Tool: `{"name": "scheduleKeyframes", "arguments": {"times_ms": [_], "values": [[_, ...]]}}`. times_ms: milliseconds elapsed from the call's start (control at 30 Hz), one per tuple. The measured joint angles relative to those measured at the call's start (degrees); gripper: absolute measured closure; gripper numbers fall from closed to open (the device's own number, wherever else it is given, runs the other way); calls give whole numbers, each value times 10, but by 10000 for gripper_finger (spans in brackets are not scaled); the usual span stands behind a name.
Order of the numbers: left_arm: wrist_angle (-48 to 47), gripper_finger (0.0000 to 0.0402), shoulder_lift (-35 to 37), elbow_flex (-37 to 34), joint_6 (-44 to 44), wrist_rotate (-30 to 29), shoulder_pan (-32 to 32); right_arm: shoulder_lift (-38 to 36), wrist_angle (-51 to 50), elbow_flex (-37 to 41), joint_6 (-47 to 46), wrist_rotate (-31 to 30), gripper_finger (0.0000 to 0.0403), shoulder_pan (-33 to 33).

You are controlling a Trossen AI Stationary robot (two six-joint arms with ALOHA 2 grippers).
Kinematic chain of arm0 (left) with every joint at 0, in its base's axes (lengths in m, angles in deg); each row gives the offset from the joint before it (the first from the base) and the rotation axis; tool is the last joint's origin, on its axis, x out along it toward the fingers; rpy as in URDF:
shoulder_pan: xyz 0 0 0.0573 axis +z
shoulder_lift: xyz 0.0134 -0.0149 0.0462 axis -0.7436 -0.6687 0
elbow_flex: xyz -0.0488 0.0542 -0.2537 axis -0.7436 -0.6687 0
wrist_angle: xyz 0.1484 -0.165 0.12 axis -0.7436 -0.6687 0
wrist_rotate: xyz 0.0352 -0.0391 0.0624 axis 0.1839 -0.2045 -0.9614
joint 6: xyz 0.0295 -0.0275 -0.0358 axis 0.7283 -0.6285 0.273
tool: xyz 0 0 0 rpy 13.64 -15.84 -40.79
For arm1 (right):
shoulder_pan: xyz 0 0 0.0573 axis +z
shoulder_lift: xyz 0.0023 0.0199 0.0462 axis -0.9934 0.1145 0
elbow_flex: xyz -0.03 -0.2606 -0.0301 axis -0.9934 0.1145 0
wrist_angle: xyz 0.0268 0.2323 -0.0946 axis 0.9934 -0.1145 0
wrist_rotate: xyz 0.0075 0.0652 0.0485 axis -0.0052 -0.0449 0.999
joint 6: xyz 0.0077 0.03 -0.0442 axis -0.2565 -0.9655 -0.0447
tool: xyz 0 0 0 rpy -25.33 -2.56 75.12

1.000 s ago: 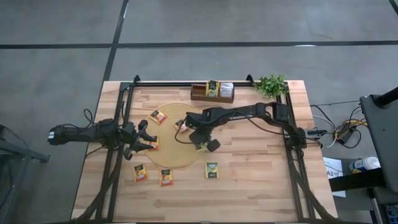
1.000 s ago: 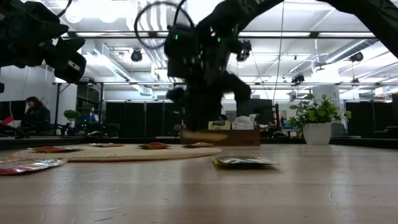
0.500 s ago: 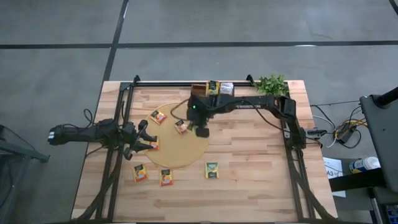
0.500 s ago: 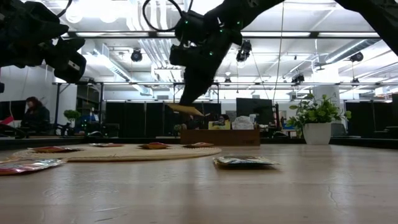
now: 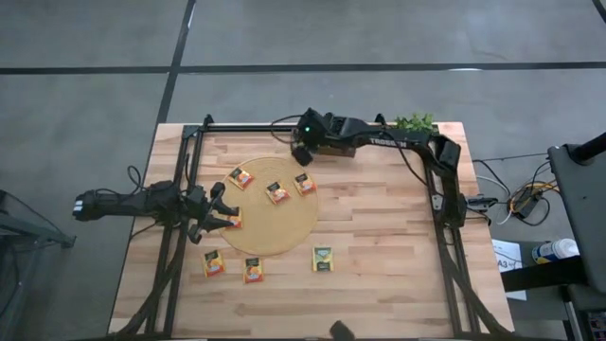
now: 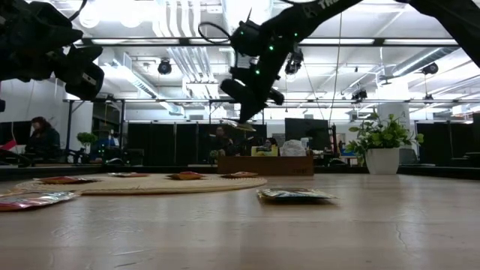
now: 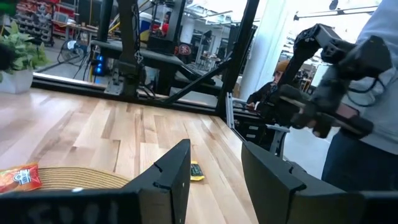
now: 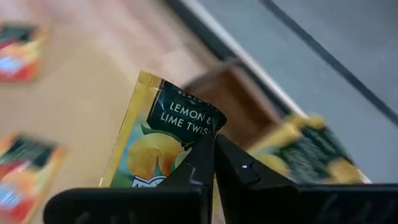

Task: Pick & Place Tea
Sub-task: Put the top yellow tea bag into the middle section of the wooden organizer

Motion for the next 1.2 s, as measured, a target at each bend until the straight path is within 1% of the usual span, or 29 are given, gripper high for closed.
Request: {"name": "scheduleKeyframes", "arguments": {"times_ms": [100,167,367,467,567,667,800,900,1200], "values": [[0,264,0,0,0,0,0,0,-5,5,-62,-31,394,-15],[0,264,0,0,0,0,0,0,-14,6,-86,-48,394,-22],[0,264,0,0,0,0,0,0,-13,17,-101,-130,394,-32],[0,264,0,0,0,0,0,-1,-10,31,-140,-167,394,-37],[0,264,0,0,0,0,0,-1,-11,49,-168,-170,394,-45],[0,264,0,0,0,0,0,-1,-6,63,-169,-172,394,-49],[0,264,0,0,0,0,0,-1,25,82,-168,-172,394,-51],[0,264,0,0,0,0,0,-1,49,88,-167,-172,394,-51],[0,264,0,0,0,0,0,10,58,89,-167,-171,394,-59]]}}
